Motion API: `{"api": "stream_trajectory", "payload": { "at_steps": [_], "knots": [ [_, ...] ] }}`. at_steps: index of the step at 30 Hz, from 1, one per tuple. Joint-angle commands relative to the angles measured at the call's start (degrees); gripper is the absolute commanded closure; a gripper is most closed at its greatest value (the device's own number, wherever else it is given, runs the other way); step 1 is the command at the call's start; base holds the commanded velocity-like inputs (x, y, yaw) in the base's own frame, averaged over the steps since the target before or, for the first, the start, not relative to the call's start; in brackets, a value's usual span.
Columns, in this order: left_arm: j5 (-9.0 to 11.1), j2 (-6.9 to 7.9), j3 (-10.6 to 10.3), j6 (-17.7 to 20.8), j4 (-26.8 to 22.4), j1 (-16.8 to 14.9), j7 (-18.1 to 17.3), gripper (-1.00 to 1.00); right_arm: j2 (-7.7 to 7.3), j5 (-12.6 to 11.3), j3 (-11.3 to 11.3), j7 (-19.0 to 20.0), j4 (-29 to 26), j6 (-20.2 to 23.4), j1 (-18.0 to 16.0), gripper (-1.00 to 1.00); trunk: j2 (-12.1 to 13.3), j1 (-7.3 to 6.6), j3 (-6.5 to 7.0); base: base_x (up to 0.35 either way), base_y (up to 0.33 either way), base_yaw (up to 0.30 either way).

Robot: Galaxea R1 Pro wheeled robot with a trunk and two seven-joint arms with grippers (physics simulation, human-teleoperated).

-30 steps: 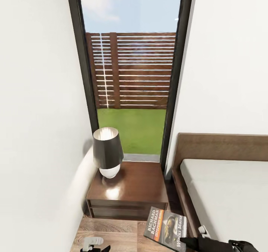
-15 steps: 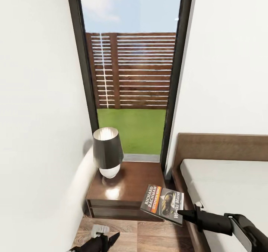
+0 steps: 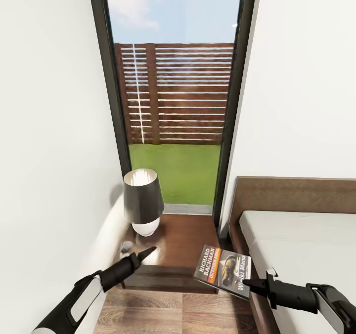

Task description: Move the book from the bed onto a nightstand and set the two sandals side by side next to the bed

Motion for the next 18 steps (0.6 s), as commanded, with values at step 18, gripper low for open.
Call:
{"api": "stream_trajectory", "payload": {
  "at_steps": [18],
  "knots": [
    [1.3,1.13,-0.7,1.4,-0.3,0.1,-2.3,-1.00,0.03,-0.4,0.3,0.3,0.0,0.4,-0.1,1.00,-0.1,0.01,-0.08,0.224,0.000,0.000]
  ]
}}
